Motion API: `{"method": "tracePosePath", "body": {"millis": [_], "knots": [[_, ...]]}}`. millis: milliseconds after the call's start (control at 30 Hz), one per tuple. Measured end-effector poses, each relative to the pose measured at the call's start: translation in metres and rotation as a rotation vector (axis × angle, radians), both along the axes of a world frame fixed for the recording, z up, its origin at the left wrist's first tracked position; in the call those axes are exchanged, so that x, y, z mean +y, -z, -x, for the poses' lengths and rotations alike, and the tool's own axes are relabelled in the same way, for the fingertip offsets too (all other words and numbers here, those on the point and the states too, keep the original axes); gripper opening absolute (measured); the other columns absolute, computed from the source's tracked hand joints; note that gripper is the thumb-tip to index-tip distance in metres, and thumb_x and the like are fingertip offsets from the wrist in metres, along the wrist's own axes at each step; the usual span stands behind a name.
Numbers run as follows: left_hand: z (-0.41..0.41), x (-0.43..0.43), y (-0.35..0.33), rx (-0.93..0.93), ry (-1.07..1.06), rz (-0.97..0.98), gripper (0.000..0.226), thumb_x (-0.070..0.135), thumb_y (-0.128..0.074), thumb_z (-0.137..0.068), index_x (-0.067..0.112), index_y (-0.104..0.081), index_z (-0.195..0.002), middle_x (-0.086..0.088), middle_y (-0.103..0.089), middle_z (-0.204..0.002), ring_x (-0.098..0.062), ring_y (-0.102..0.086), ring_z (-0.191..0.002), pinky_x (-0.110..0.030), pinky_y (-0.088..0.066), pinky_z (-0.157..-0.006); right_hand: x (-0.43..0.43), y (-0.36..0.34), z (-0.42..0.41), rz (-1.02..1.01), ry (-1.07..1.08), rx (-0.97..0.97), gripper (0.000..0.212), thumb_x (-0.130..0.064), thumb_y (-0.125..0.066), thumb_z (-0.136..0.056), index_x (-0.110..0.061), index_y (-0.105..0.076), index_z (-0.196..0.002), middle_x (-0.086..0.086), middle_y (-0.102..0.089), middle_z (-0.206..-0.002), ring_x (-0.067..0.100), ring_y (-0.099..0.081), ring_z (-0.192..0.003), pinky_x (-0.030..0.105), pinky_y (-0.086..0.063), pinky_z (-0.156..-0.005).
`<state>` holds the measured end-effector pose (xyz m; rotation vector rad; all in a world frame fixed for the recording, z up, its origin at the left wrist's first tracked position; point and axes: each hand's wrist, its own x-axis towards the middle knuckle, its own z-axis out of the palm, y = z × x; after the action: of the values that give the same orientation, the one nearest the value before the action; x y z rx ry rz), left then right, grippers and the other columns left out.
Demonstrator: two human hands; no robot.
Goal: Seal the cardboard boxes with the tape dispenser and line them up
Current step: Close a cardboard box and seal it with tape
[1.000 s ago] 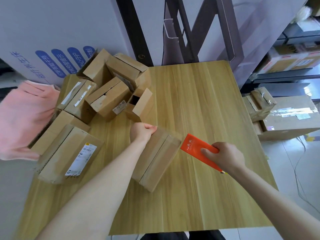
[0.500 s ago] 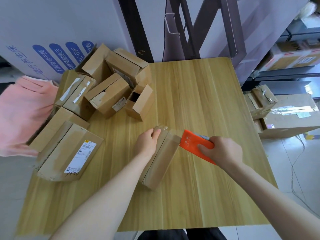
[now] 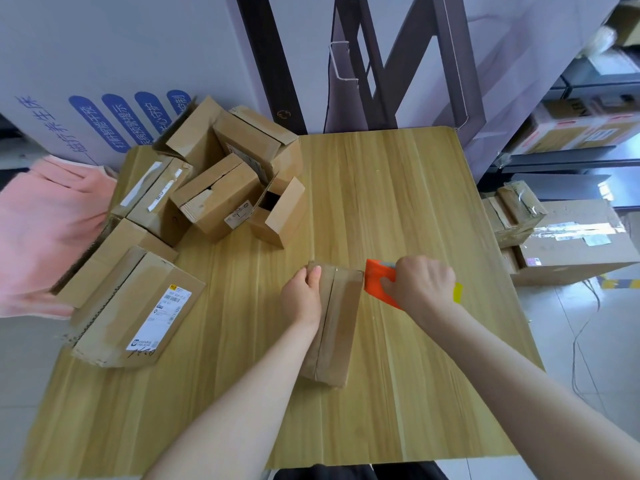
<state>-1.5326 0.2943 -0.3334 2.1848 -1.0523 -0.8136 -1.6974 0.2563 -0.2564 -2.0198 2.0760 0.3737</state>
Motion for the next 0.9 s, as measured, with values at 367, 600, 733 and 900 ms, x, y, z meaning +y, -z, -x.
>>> {"method": "tracePosePath", "body": {"millis": [367, 600, 733, 900], "knots": [[0.022, 0.01, 0.009, 0.475, -0.453, 0.003, 0.03, 0.041, -0.051, -0.096, 0.014, -0.064, -0.099, 0.004, -0.063, -0.081, -0.008, -0.055, -0.071, -0.026, -0.046, -0.065, 0.01, 0.016, 0.041, 0.078, 0.319, -0.149, 0.042, -0.053, -0.05, -0.088, -0.013, -0.062, -0.081, 0.003, -0.057, -0.07, 0.027, -0.058, -0.073, 0.028, -0.039, -0.064], [0.052, 0.017, -0.007, 0.783, -0.737, 0.008, 0.045, 0.043, -0.049, -0.096, 0.002, -0.057, -0.113, -0.017, -0.064, -0.104, -0.03, -0.063, -0.097, -0.04, -0.053, -0.083, 0.044, -0.024, 0.016, 0.234, 0.707, -1.007, 0.046, -0.041, -0.063, -0.089, -0.007, -0.059, -0.059, 0.003, -0.055, -0.043, 0.013, -0.054, -0.034, 0.028, -0.048, -0.04], [0.045, 0.016, 0.003, 0.737, -0.707, 0.02, 0.04, 0.04, -0.054, -0.093, 0.007, -0.058, -0.117, -0.01, -0.065, -0.112, -0.026, -0.061, -0.103, -0.037, -0.049, -0.094, 0.063, -0.019, -0.005, 0.156, 0.886, -1.159, 0.042, -0.036, -0.063, -0.09, -0.002, -0.061, -0.065, 0.009, -0.057, -0.056, 0.008, -0.05, -0.037, 0.018, -0.037, -0.034], [0.022, 0.022, 0.006, -0.062, -0.089, 0.316, 0.025, 0.007, -0.061, -0.089, 0.014, -0.065, -0.112, 0.004, -0.06, -0.11, -0.013, -0.052, -0.108, -0.025, -0.042, -0.095, 0.068, -0.014, -0.013, 0.123, 0.939, -1.248, 0.037, -0.034, -0.064, -0.09, -0.006, -0.061, -0.066, 0.007, -0.059, -0.058, 0.008, -0.053, -0.037, 0.017, -0.038, -0.032]]}}
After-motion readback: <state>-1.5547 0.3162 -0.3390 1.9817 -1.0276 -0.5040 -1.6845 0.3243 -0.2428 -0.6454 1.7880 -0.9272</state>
